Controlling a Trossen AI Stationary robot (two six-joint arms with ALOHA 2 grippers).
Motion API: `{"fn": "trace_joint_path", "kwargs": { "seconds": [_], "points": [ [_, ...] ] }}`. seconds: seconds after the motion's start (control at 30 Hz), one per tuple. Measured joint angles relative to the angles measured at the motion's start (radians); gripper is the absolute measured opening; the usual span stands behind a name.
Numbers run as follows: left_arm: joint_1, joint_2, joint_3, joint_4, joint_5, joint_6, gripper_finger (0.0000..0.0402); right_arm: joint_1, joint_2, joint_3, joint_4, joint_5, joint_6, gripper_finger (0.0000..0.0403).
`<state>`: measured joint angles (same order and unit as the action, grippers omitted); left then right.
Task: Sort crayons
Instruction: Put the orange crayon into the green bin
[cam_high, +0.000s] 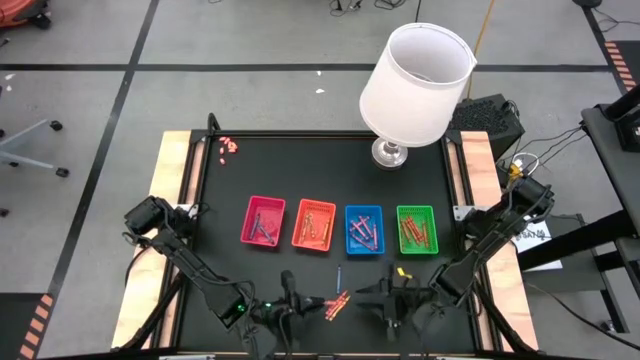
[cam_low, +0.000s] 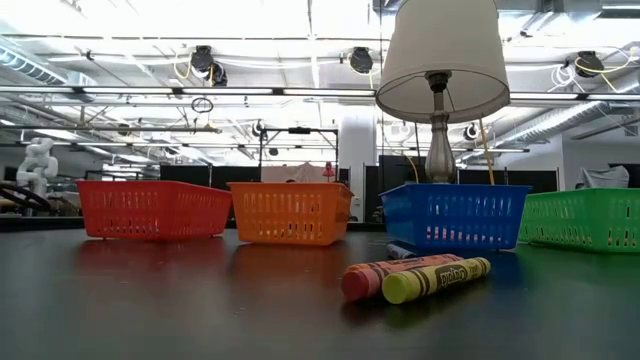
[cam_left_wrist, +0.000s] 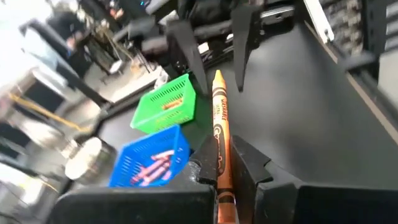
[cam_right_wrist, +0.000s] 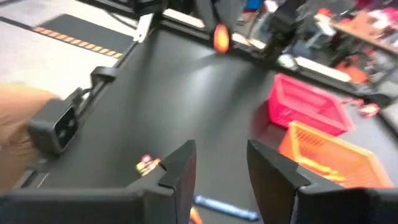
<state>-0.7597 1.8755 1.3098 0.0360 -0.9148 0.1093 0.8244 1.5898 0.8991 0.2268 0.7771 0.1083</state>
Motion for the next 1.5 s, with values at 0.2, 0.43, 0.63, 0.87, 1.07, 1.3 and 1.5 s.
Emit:
{"fn": "trace_joint_path", "kwargs": {
  "seconds": [0.2,0.43,0.63,0.87,1.07,1.3,1.5],
  "points": [
    [0.000,0.000,0.000,0.000,0.033,-0.193,0.0015,0.048,0.000,0.118,-0.184,0.137,-0.009,0.0130],
    [0.000,0.032,0.000,0.000,0.101,-0.261,0.0015,0.065,0.000,0.149,-0.201,0.100,-0.042,0.0163],
    [0.009,0.063,0.000,0.000,0.101,-0.261,0.0015,0.023,0.033,0.149,-0.177,0.057,-0.043,0.0246],
    [0.024,0.071,-0.001,0.004,0.110,-0.261,0.0015,-0.030,0.098,0.149,-0.067,-0.014,-0.052,0.0273],
    [0.038,0.071,-0.001,0.008,0.126,-0.261,0.0015,-0.059,0.129,0.149,-0.012,-0.054,-0.070,0.0246],
    [0.056,0.071,-0.001,0.009,0.126,-0.262,0.0015,-0.085,0.170,0.149,0.084,-0.128,-0.131,0.0211],
    [0.055,0.071,-0.001,0.009,0.149,-0.262,0.0015,-0.093,0.174,0.149,0.095,-0.128,-0.125,0.0172]
  ]
}}
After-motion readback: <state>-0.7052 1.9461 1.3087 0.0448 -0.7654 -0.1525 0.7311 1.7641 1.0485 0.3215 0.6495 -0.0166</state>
